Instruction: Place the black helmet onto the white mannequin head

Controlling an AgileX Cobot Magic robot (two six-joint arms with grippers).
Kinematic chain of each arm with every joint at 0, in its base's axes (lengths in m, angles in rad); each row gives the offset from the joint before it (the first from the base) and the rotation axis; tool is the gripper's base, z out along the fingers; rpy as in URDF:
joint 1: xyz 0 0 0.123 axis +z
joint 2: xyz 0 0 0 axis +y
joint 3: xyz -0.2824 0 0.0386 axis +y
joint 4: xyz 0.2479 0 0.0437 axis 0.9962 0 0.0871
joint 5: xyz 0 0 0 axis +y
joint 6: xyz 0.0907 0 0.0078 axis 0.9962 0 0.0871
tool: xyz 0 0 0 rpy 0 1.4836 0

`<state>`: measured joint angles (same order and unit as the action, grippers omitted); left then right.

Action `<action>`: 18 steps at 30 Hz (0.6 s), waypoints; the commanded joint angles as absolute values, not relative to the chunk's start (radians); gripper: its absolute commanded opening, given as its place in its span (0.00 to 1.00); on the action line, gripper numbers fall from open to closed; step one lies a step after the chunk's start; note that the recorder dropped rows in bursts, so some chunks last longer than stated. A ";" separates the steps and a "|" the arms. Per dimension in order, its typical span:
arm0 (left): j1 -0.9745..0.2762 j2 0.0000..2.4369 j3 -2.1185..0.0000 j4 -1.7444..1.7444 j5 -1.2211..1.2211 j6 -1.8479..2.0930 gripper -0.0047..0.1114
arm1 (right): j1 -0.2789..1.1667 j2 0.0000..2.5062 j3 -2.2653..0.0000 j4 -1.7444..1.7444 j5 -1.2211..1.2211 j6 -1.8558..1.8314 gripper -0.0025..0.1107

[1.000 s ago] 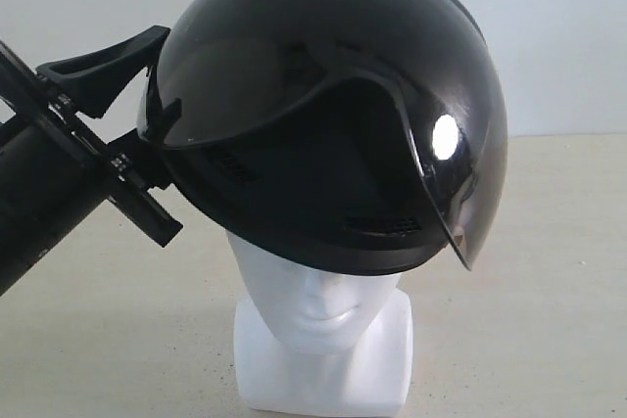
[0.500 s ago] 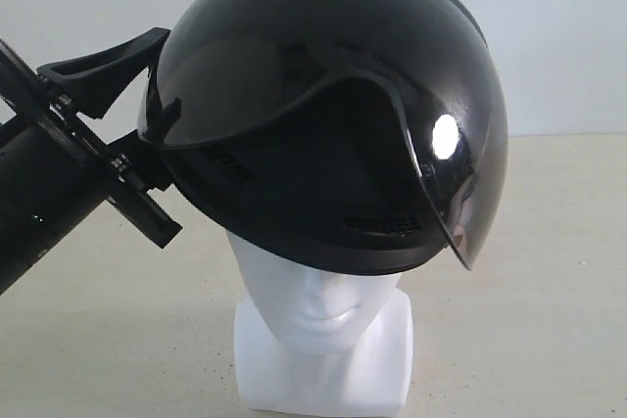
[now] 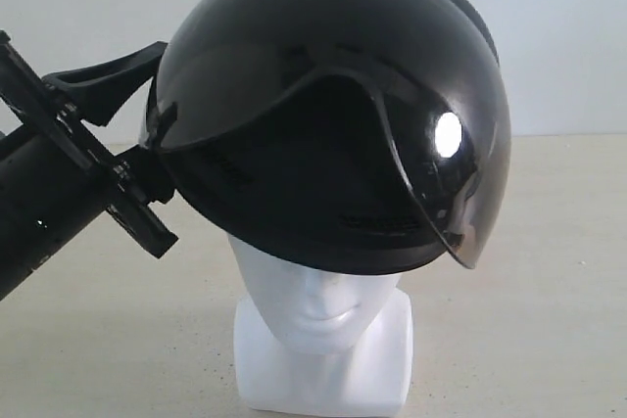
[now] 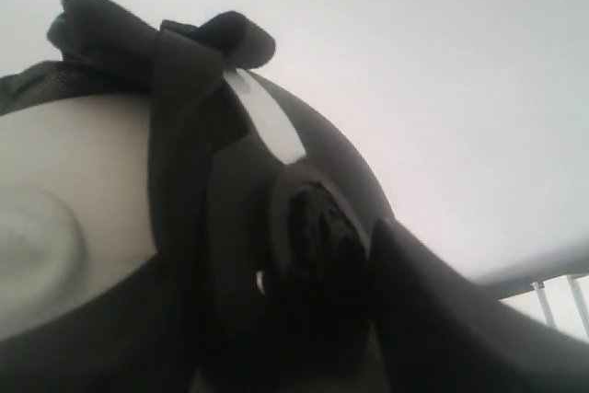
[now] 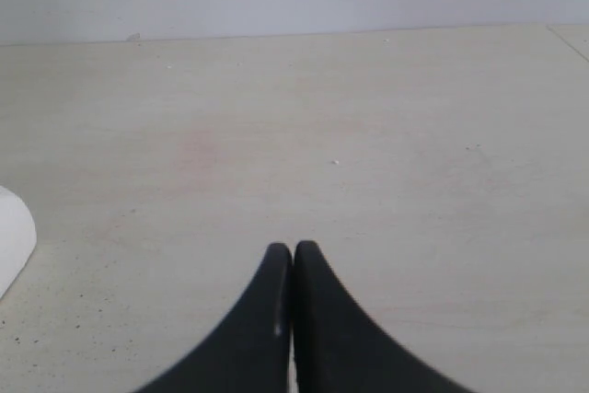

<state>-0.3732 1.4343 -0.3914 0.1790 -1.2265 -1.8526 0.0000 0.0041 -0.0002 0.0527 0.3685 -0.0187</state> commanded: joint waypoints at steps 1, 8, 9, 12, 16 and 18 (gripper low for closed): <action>-0.359 1.454 -0.360 0.138 -0.990 -1.794 0.48 | -0.002 0.000 0.000 0.047 0.365 -0.021 0.02; -0.359 1.454 -0.360 0.138 -0.990 -1.794 0.54 | -0.002 0.000 0.000 0.047 0.365 -0.021 0.02; -0.359 1.454 -0.360 0.138 -0.990 -1.792 0.54 | -0.002 0.000 0.000 0.047 0.365 -0.021 0.02; -0.359 1.454 -0.360 0.138 -0.999 -1.787 0.54 | -0.002 0.000 0.000 0.047 0.365 -0.021 0.02; -0.359 1.454 -0.360 0.138 -1.037 -1.777 0.54 | -0.002 0.000 0.000 0.047 0.365 -0.021 0.02; -0.359 1.454 -0.360 0.138 -1.056 -1.754 0.55 | -0.002 0.000 0.000 0.047 0.365 -0.021 0.02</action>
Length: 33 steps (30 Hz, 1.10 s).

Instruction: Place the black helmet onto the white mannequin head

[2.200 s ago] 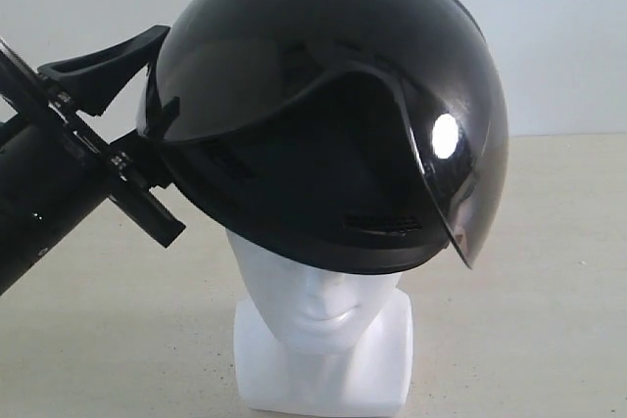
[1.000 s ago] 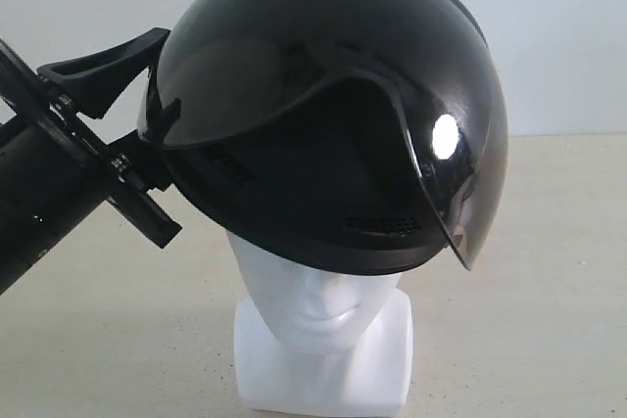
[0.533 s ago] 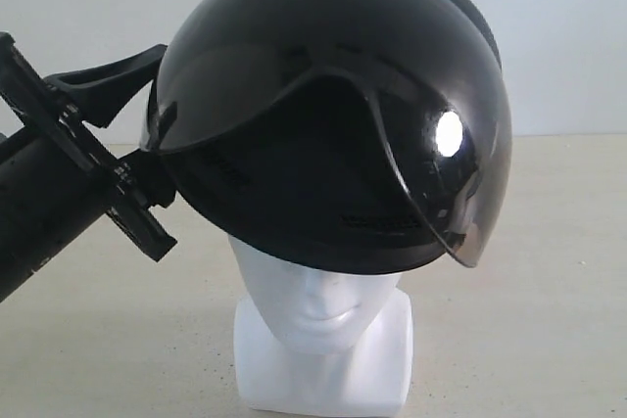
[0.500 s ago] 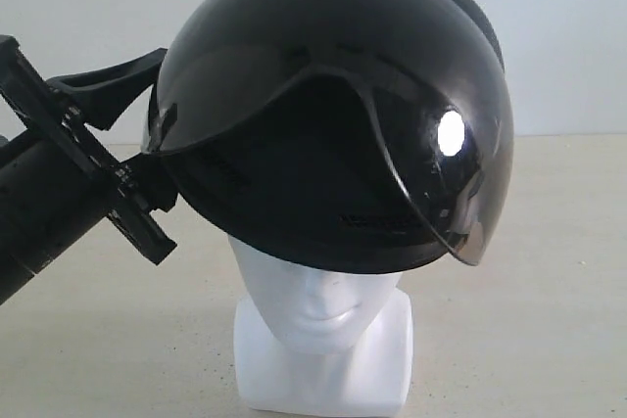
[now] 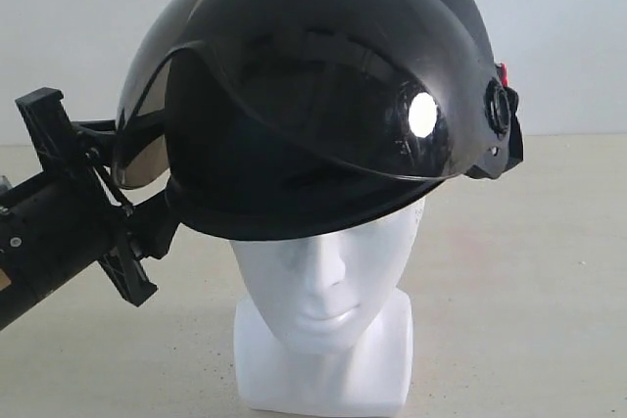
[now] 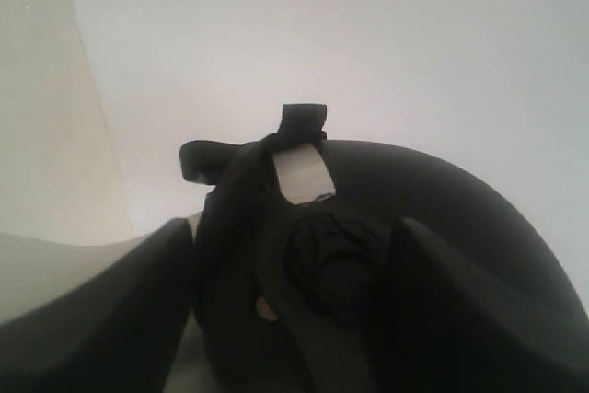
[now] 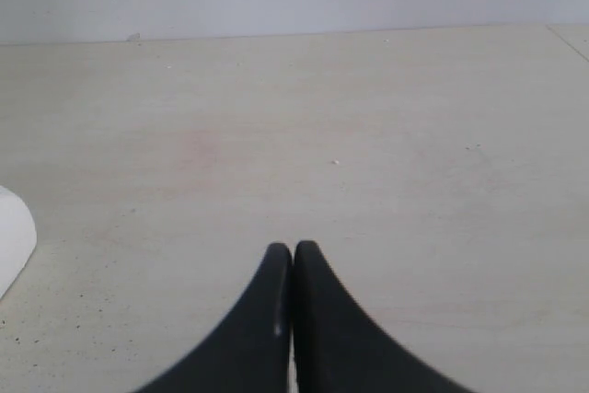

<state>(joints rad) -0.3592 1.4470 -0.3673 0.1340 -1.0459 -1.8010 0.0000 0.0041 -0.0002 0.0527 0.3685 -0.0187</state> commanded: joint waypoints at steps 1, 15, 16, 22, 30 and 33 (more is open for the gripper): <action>-0.359 1.454 -0.360 0.138 -1.061 -1.752 0.56 | -0.002 0.000 0.000 0.047 0.365 -0.021 0.02; -0.359 1.454 -0.362 0.138 -1.160 -1.734 0.64 | -0.002 0.000 0.000 0.047 0.365 -0.021 0.02; -0.359 1.454 -0.362 0.138 -1.163 -1.734 0.64 | -0.002 0.000 0.000 0.047 0.365 -0.021 0.02; -0.359 1.452 -0.362 0.145 -1.162 -1.734 0.64 | -0.002 0.000 0.000 0.047 0.365 -0.021 0.02; -0.359 1.452 -0.307 0.116 -1.209 -1.734 0.64 | -0.002 0.000 0.000 0.047 0.365 -0.021 0.02; -0.359 1.452 -0.280 0.098 -1.221 -1.727 0.64 | -0.002 0.000 0.000 0.047 0.365 -0.021 0.02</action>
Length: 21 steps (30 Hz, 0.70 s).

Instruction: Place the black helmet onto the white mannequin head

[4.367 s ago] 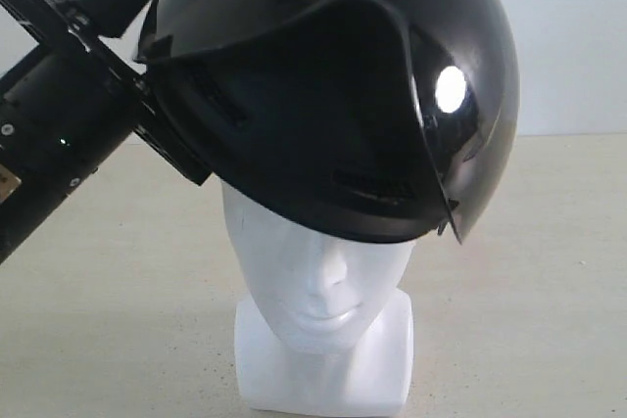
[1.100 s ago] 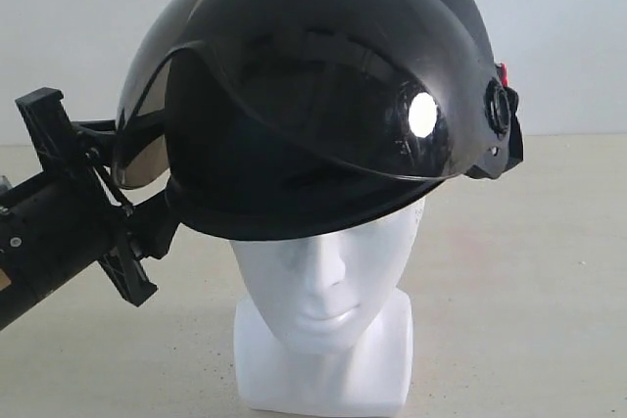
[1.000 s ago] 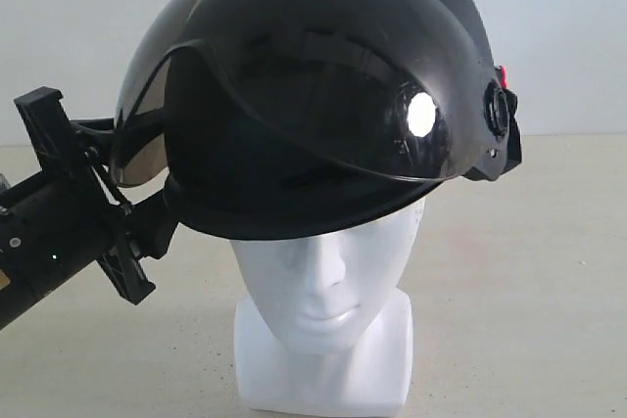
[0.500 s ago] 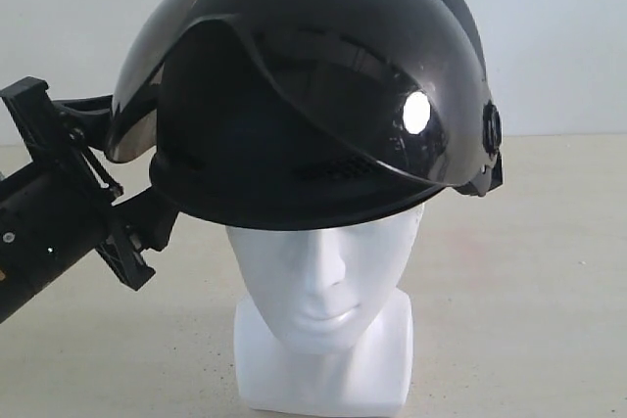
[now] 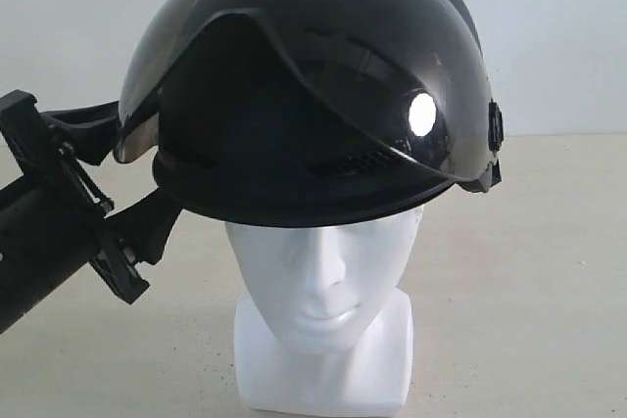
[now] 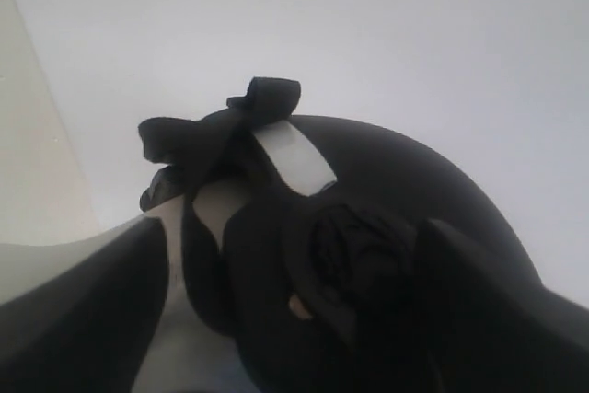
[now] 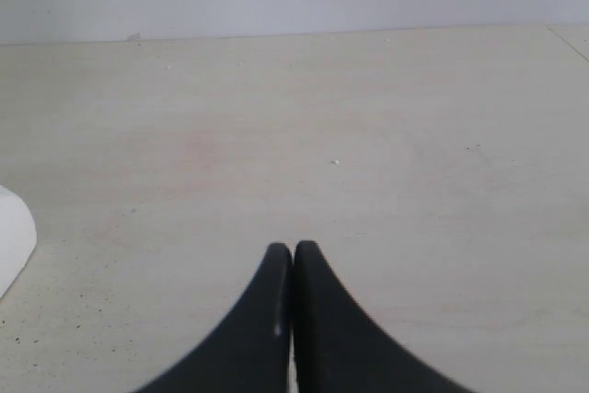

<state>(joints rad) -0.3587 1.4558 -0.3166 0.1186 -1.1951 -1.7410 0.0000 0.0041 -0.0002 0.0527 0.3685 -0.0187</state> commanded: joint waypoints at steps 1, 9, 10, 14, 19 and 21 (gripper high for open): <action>-0.359 1.452 -0.277 0.098 -1.221 -1.727 0.64 | -0.002 0.000 0.000 0.047 0.365 -0.021 0.02; -0.359 1.448 -0.256 0.083 -1.221 -1.727 0.64 | -0.002 0.000 0.000 0.047 0.365 -0.021 0.02; -0.359 1.444 -0.249 0.072 -1.221 -1.720 0.64 | -0.002 0.000 0.000 0.047 0.365 -0.021 0.02; -0.359 1.411 -0.190 -0.021 -1.221 -1.625 0.64 | -0.002 0.000 0.000 0.047 0.362 -0.021 0.02; -0.359 1.340 -0.114 -0.072 -1.221 -1.587 0.63 | -0.002 0.000 0.000 0.047 0.356 -0.021 0.02; -0.359 1.311 -0.100 -0.047 -1.221 -1.551 0.60 | -0.002 0.000 0.000 0.047 0.356 -0.021 0.02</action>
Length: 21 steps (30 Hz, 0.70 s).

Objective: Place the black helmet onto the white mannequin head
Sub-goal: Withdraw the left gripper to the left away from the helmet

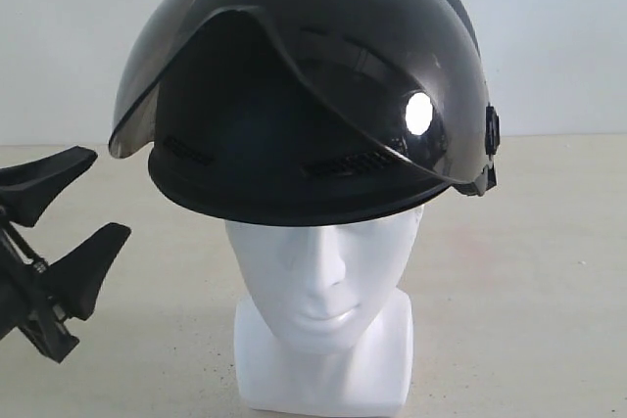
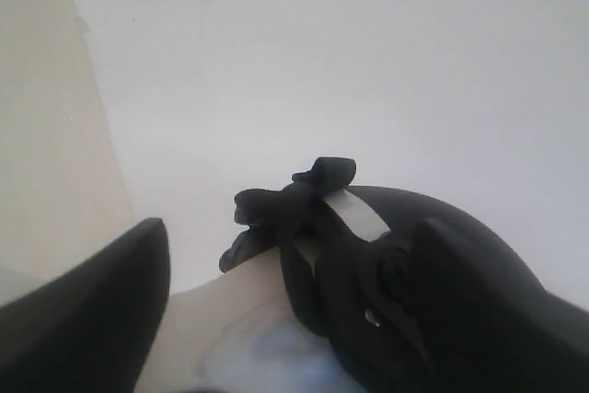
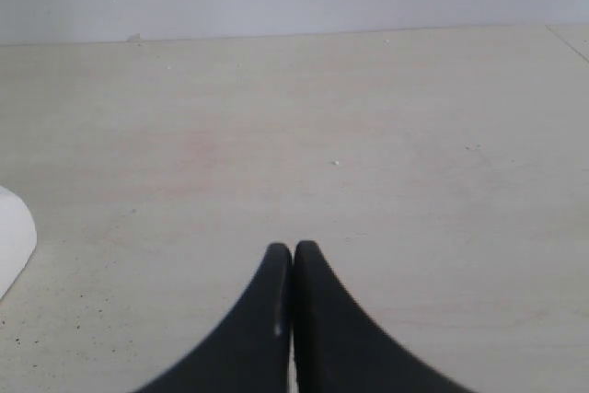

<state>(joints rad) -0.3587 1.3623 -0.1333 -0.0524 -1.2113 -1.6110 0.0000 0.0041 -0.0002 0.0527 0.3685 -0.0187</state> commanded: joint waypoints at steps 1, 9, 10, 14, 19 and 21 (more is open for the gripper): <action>-0.359 1.297 -0.093 -0.029 -1.221 -1.536 0.57 | -0.002 0.000 0.000 0.047 0.356 -0.021 0.02; -0.359 1.191 -0.089 0.036 -1.221 -1.305 0.08 | -0.002 0.000 0.000 0.047 0.356 -0.021 0.02; -0.359 1.176 -0.089 0.038 -1.221 -1.279 0.08 | -0.002 0.000 0.000 0.047 0.356 -0.021 0.02; -0.359 1.125 -0.089 0.017 -1.221 -1.277 0.08 | -0.002 0.000 0.000 0.047 0.356 -0.021 0.02; -0.359 1.053 -0.125 0.017 -1.221 -1.277 0.08 | 0.000 0.000 0.000 0.047 0.356 -0.021 0.02; -0.359 1.029 -0.167 0.028 -1.221 -1.277 0.08 | 0.000 0.000 0.000 0.047 0.356 -0.021 0.02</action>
<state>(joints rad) -0.3587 1.0622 -0.1218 0.0235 -1.2113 -1.2882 0.0019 0.0041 -0.0002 0.0527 0.3685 -0.0187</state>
